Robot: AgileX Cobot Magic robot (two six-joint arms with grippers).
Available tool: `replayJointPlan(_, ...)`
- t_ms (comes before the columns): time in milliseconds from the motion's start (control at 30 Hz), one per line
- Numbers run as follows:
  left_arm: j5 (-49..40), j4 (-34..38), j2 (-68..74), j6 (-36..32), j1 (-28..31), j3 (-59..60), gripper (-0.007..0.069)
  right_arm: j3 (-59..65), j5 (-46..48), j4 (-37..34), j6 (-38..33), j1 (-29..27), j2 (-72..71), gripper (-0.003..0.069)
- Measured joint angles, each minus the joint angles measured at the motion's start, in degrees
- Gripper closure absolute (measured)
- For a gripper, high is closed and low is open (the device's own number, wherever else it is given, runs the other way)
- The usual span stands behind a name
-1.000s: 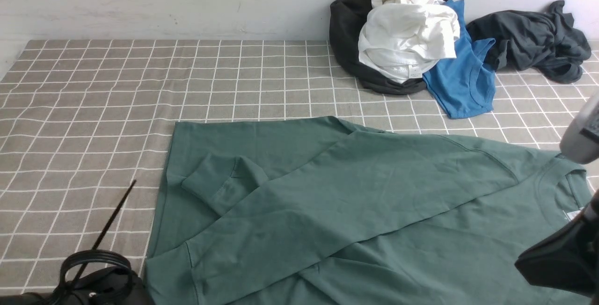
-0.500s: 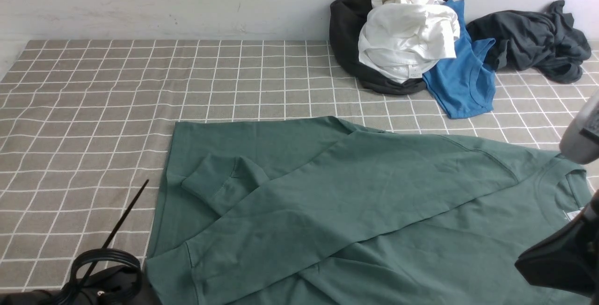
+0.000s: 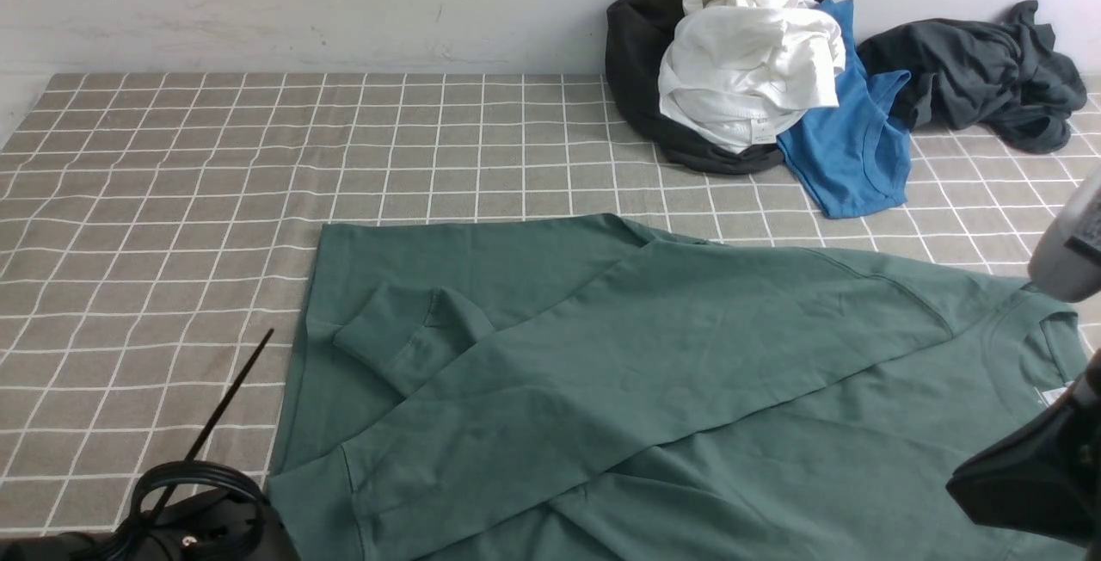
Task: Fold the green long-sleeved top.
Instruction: Use both arms simultaneously to clamp the lower edge of the clothing fabric
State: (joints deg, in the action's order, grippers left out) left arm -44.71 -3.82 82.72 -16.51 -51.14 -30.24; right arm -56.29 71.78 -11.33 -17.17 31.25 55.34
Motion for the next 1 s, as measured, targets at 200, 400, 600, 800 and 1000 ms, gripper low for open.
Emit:
replayJointPlan(200,-4.2,3.27,-0.17,0.09,0.0,-2.52,0.0611,0.0,0.0,0.17,-0.51,0.0,0.0,0.0673)
replayJointPlan(400,-13.96,4.42,-5.11,-0.26,3.56,-7.04,0.0611,0.04,0.0,2.0,-1.82,0.0,0.0,0.0662)
replayJointPlan(600,-22.17,4.56,-9.43,-4.98,11.97,-7.3,0.061,6.34,-0.22,3.88,-7.63,0.95,0.0,0.0507)
replayJointPlan(800,-22.39,4.79,-9.89,-5.58,14.95,-7.3,0.0608,17.77,-3.17,9.78,-9.35,1.08,0.0,0.0208)
replayJointPlan(1000,-20.29,4.8,-9.96,-5.53,14.98,-7.3,0.0608,25.77,-11.2,19.19,-6.26,1.08,0.15,0.0053)
